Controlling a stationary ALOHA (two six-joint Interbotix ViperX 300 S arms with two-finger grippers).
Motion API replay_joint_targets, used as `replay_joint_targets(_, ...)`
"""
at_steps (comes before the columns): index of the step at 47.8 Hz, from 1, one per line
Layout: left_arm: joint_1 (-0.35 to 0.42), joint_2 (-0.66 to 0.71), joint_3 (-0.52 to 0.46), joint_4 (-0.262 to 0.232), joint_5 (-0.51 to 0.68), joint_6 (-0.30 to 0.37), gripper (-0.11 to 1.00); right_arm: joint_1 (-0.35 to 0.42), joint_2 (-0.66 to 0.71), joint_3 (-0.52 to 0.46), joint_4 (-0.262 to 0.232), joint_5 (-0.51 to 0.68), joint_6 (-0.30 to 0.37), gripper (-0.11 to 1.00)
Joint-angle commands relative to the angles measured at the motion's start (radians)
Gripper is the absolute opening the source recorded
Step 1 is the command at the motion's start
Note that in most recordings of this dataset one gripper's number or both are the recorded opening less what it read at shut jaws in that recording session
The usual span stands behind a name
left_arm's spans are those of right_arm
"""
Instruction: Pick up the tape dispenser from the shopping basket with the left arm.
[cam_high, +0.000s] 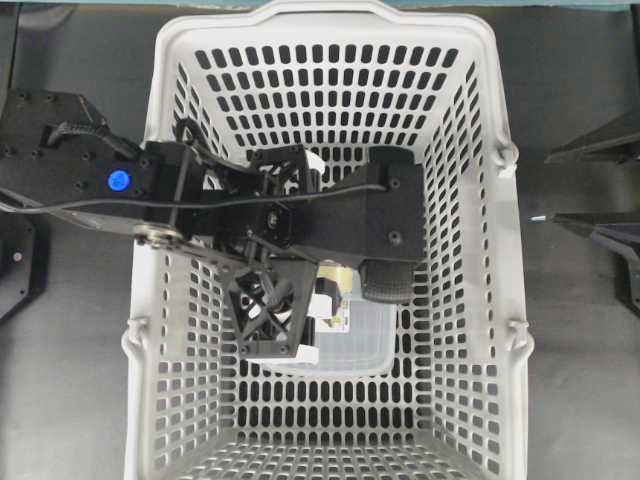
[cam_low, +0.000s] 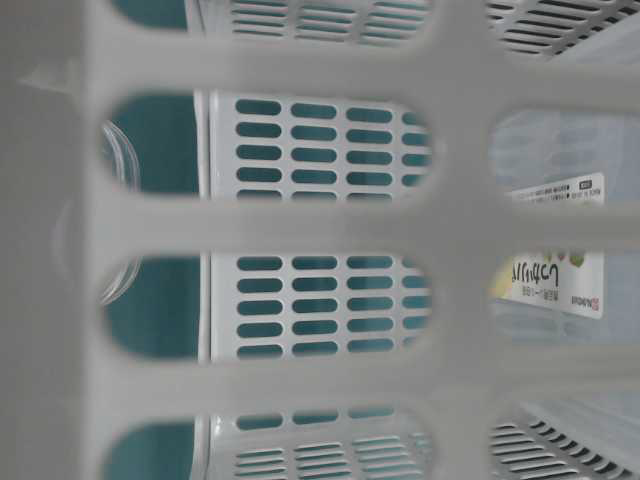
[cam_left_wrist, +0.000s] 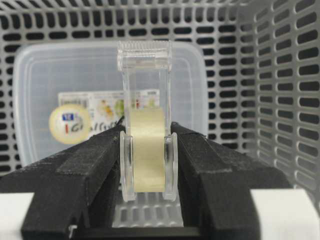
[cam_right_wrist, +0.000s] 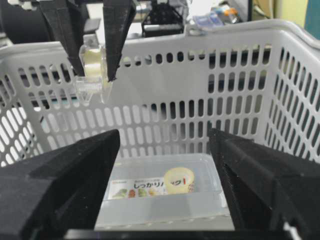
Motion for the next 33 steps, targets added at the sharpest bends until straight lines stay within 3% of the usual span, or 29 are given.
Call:
replay_joint_targets(1, 0.0, -0.014, -0.009, 0.003, -0.006, 0.003, 0.29, 0.002, 0.005, -0.015, 0.003, -0.008, 0.002, 0.7)
replay_joint_targets(33, 0.0, -0.014, 0.003, 0.003, -0.006, 0.003, 0.29, 0.002, 0.005, -0.011, 0.003, -0.008, 0.0, 0.7)
